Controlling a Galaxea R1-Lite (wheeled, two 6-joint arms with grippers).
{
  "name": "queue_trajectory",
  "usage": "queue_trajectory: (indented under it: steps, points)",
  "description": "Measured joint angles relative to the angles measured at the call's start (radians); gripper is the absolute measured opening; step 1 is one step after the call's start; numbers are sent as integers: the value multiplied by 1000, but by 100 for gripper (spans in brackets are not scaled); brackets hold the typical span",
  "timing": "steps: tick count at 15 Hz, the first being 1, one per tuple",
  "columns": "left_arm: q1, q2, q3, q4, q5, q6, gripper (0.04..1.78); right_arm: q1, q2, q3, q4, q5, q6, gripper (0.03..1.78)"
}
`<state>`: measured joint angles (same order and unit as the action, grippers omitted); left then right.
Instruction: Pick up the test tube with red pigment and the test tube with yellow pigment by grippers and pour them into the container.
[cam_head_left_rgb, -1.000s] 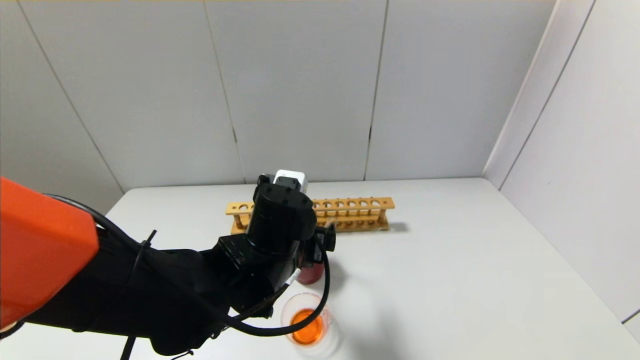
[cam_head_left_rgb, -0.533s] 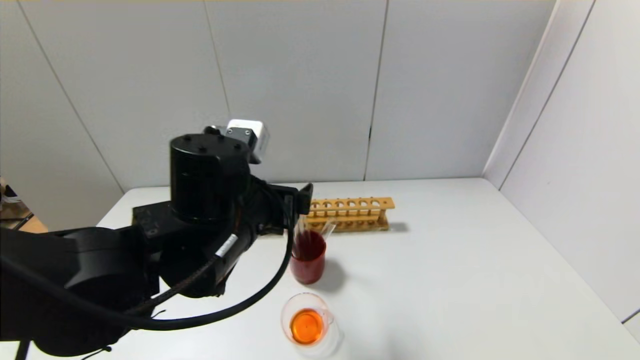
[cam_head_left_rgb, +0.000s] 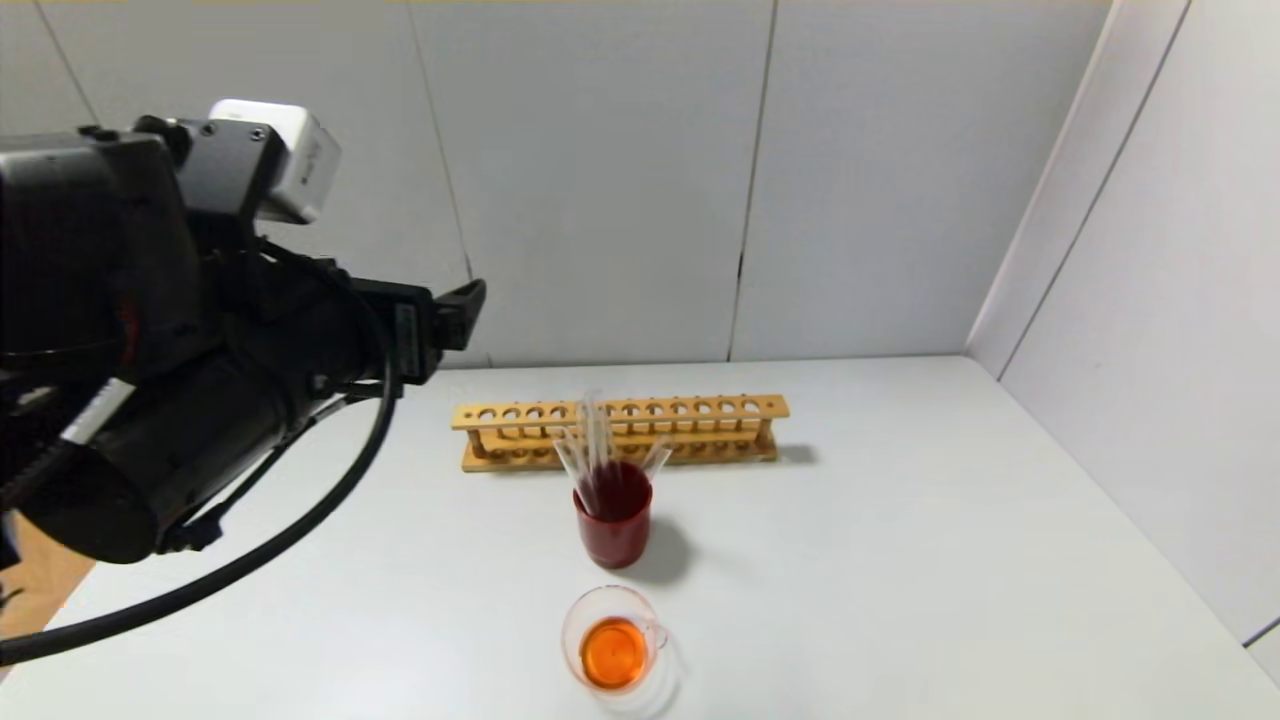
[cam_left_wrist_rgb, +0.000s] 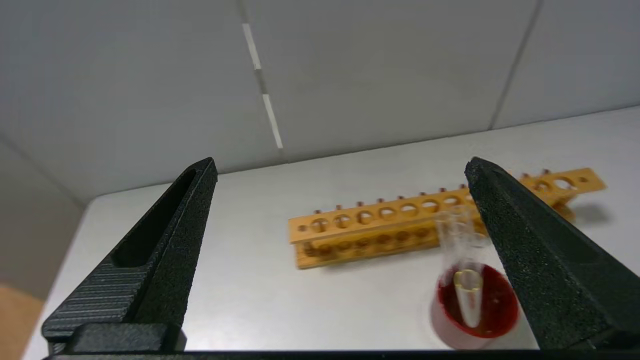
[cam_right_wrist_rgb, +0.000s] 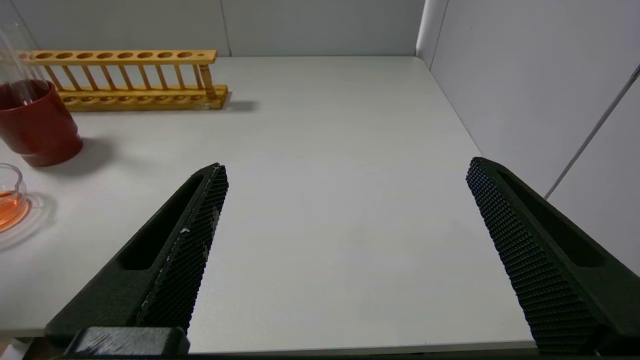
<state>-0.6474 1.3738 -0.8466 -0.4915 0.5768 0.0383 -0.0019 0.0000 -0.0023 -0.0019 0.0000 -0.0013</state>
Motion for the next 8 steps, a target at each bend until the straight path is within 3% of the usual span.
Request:
queue_trajectory:
  steps: [4,8]
  points:
    - [148,-158,97,46,5,-1,175,-1,0,0,0,0,0,174]
    - [357,-331,194,97,-1,-5,175,0,0,0,1,0,0,174]
